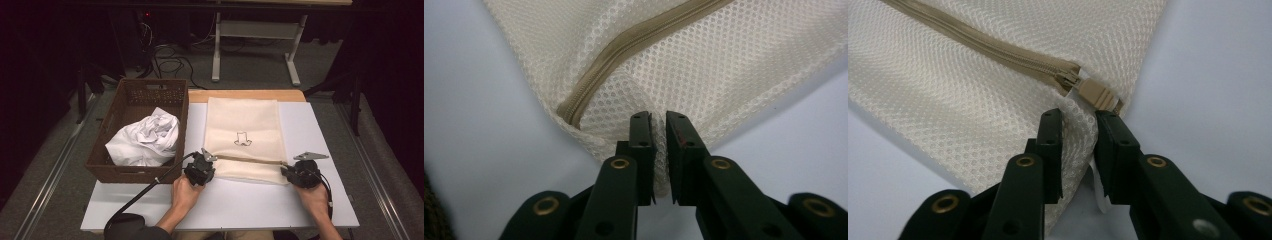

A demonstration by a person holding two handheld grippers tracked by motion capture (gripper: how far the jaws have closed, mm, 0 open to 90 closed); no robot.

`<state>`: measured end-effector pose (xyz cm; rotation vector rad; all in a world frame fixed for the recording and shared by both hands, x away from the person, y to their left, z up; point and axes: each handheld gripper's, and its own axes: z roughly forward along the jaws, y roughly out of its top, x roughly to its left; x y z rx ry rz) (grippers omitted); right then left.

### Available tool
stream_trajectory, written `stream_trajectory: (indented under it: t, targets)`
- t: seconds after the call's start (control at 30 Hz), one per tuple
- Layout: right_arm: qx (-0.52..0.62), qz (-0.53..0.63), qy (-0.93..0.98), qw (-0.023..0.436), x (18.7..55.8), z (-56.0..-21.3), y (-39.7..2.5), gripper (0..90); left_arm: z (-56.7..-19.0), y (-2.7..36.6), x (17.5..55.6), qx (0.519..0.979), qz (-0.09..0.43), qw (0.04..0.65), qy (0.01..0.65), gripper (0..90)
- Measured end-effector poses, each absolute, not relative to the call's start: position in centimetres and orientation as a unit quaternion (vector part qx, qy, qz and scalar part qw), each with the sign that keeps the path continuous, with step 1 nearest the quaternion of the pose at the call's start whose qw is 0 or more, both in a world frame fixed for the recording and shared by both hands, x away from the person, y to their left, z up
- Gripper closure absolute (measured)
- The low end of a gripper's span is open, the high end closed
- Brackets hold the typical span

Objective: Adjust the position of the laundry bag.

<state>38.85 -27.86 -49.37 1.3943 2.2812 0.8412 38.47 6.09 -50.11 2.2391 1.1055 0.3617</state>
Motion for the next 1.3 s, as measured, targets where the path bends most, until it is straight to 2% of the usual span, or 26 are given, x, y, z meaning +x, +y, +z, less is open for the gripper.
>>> stream_trajectory:
  t: [0.1, 0.37, 0.53, 0.77, 1.3]
  targets:
    - [0.488, 0.298, 0.804, 0.164, 38.6, -49.0, -27.9, 80.8, -49.9, 6.3, 38.2, 0.851, 0.133, 0.297, 0.412, 86.7]
    - [0.480, 0.299, 0.810, 0.154, 38.0, -48.7, -28.1, 82.8, -49.3, 6.5, 37.0, 0.864, 0.117, 0.288, 0.397, 87.2]
    - [0.479, 0.303, 0.810, 0.148, 37.6, -48.4, -28.3, 82.8, -49.0, 6.6, 37.1, 0.868, 0.098, 0.283, 0.396, 87.2]
    - [0.475, 0.297, 0.818, 0.131, 37.4, -48.3, -28.0, 82.5, -48.4, 6.6, 36.2, 0.884, 0.097, 0.256, 0.379, 87.0]
    - [0.459, 0.293, 0.828, 0.133, 35.9, -48.5, -27.2, 79.6, -48.4, 7.1, 35.4, 0.891, 0.094, 0.244, 0.372, 83.5]
